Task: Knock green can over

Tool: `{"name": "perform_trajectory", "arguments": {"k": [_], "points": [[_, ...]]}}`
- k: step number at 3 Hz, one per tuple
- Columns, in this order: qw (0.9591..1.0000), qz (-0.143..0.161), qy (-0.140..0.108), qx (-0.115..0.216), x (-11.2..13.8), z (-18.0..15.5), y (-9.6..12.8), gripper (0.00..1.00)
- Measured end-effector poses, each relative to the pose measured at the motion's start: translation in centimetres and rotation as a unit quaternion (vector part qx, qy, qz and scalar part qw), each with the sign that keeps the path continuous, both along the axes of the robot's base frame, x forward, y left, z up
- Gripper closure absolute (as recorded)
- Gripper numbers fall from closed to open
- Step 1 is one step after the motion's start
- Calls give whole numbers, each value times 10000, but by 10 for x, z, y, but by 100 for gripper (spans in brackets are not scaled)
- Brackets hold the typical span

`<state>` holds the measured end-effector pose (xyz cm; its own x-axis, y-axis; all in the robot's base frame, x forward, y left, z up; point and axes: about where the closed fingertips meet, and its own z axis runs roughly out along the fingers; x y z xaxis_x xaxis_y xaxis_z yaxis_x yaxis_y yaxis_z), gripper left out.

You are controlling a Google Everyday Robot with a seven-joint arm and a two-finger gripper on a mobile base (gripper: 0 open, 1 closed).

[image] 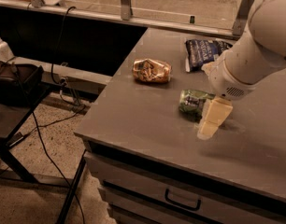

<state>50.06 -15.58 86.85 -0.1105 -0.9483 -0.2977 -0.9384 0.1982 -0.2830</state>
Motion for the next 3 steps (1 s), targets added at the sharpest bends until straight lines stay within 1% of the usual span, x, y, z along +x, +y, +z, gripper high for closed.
{"name": "perform_trajectory", "arguments": {"k": [1,2,3], "points": [[9999,-59,68,63,1,1,-4,0],[9985,-205,283,413,9,2,-37,0],[9972,-164,327,656,14,5,-62,0]]}}
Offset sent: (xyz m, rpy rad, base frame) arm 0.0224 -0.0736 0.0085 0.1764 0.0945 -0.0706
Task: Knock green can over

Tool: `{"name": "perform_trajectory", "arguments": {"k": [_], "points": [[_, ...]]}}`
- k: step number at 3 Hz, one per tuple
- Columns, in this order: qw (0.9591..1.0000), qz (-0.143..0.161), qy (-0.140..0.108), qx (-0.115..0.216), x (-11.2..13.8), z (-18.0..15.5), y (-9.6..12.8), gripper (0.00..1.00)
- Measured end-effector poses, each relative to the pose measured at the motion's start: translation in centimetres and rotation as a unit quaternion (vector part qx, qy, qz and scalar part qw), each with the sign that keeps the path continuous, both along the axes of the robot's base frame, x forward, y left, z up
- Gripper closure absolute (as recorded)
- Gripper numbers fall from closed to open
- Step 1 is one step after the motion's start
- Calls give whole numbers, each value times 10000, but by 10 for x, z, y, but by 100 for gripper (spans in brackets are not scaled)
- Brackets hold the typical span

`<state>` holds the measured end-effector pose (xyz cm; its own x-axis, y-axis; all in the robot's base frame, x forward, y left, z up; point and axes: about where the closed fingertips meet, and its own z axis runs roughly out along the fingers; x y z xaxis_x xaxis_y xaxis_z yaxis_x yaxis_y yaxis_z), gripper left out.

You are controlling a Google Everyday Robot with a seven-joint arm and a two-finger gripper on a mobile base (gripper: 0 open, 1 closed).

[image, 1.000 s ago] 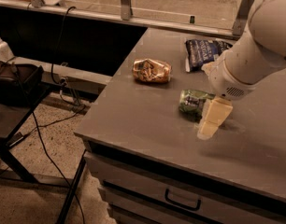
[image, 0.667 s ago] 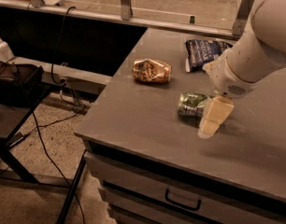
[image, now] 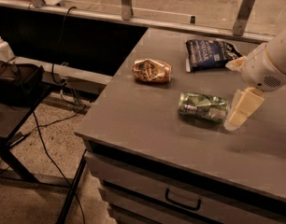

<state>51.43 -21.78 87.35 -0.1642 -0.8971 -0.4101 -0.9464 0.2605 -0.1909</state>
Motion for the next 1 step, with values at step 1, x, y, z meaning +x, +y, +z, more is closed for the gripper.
{"name": "perform_trajectory", "arguments": {"k": [1], "points": [[10000,38,-34,18,2,2,-1,0]]}}
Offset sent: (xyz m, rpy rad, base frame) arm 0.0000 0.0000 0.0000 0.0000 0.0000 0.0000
